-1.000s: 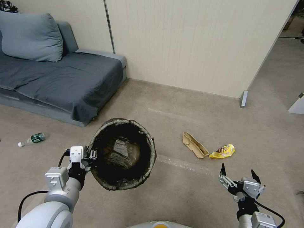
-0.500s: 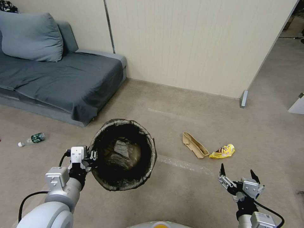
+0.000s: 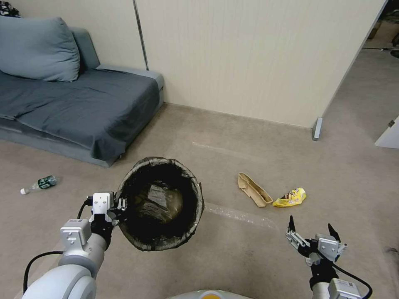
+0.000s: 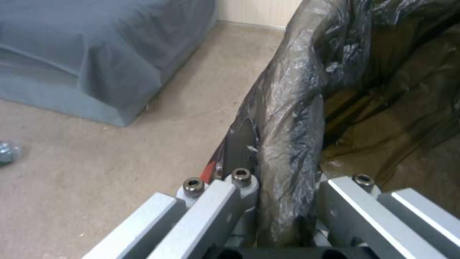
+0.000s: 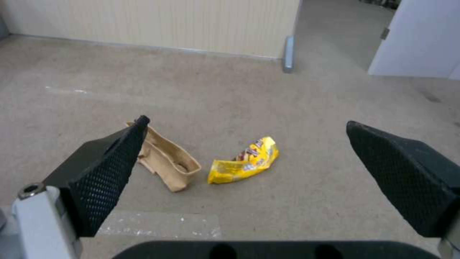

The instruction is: Pick up the trash bin, then pick up the garbage from the floor and place it into the trash bin.

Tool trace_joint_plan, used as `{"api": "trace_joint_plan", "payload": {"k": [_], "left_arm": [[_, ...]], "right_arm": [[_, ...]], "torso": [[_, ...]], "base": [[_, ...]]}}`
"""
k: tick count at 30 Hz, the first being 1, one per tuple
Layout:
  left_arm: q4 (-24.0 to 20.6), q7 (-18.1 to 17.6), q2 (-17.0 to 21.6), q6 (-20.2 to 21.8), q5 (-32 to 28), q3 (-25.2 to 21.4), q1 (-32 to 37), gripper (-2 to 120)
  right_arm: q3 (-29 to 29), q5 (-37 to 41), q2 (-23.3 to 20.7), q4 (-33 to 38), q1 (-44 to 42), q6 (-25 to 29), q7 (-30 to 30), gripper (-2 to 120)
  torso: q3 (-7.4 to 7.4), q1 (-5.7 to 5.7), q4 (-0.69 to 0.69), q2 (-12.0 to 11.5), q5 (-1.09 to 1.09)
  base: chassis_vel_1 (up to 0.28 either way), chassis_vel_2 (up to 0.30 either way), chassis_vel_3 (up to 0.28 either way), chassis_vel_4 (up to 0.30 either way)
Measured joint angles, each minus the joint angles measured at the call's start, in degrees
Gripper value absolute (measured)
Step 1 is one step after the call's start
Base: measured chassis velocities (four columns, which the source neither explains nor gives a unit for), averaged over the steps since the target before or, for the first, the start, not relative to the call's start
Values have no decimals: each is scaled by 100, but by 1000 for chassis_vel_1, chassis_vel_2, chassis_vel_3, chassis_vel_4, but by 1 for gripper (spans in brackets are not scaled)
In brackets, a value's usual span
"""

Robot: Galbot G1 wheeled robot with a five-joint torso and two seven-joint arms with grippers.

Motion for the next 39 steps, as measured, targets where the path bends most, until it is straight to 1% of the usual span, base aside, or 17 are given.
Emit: {"api": "trace_joint_plan", "payload": {"k": [24,31,39], "left_arm": [[-38,26,-14,7,38,5,58,1],[-21,19,-18,24,-63,-25,44,1],[7,12,-18,61,-60,-28,46,1]], "right_arm": [[-33,1,0,-46,-11,11,-16,100],[-39,12,0,-81,18,21,-40,100],[-13,-20,0,-83,25,-83,-50,100]], "torso": [[0,0,-1,0,0],[0,0,1,0,0],[0,0,0,0,0]], "base": [[-31,-24,-31,-28],[0,0,0,0],[0,0,0,0]]}}
